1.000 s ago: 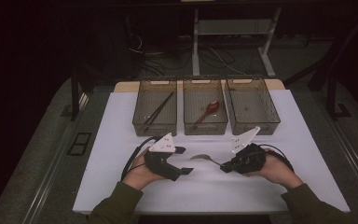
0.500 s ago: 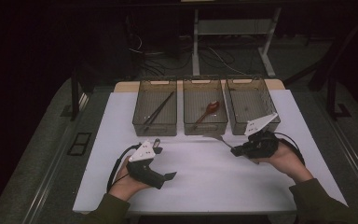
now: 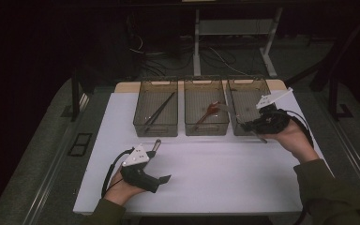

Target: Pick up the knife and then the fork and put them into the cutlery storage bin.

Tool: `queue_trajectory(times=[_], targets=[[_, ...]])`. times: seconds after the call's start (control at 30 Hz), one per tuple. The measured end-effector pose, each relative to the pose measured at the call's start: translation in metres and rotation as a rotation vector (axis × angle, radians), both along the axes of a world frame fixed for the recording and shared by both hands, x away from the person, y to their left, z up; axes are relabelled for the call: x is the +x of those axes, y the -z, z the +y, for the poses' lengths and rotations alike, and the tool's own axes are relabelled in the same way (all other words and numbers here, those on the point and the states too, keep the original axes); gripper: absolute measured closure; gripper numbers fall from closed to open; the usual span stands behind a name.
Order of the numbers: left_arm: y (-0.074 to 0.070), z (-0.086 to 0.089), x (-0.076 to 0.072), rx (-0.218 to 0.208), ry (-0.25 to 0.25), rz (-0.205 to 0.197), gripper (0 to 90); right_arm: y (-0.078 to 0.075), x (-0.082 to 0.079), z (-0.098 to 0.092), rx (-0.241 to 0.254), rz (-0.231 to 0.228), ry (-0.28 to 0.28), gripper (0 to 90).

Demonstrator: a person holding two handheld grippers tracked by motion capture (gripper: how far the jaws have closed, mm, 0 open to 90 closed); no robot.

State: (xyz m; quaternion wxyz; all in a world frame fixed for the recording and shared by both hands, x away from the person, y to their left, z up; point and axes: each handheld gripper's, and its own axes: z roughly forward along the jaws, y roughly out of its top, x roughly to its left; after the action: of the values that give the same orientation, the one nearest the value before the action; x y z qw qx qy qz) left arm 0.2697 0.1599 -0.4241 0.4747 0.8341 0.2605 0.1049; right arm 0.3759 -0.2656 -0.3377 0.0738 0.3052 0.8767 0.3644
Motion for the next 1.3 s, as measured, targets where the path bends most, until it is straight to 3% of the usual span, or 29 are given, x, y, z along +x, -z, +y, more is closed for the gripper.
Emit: queue_trajectory(times=[0.33,0.53,0.77,1.03,1.3], targets=[[0.0,-0.001,0.0,-0.003,0.006,-0.002,0.0,-0.017,0.037,-0.023,0.014,-0.029,0.154,87.0],[0.0,-0.001,0.0,-0.004,0.009,-0.004,0.0,-0.011,0.06,-0.037,0.013,-0.03,0.252,87.0],[0.0,0.0,0.0,-0.004,0.017,0.001,0.0,0.006,0.081,-0.047,-0.002,-0.009,0.33,87.0],[0.001,0.0,0.0,-0.004,0.025,0.008,0.0,0.026,0.095,-0.049,-0.05,0.019,0.361,86.9],[0.001,-0.001,-0.001,-0.002,0.029,0.007,0.0,0.045,0.099,-0.052,-0.091,0.066,0.369,86.8]])
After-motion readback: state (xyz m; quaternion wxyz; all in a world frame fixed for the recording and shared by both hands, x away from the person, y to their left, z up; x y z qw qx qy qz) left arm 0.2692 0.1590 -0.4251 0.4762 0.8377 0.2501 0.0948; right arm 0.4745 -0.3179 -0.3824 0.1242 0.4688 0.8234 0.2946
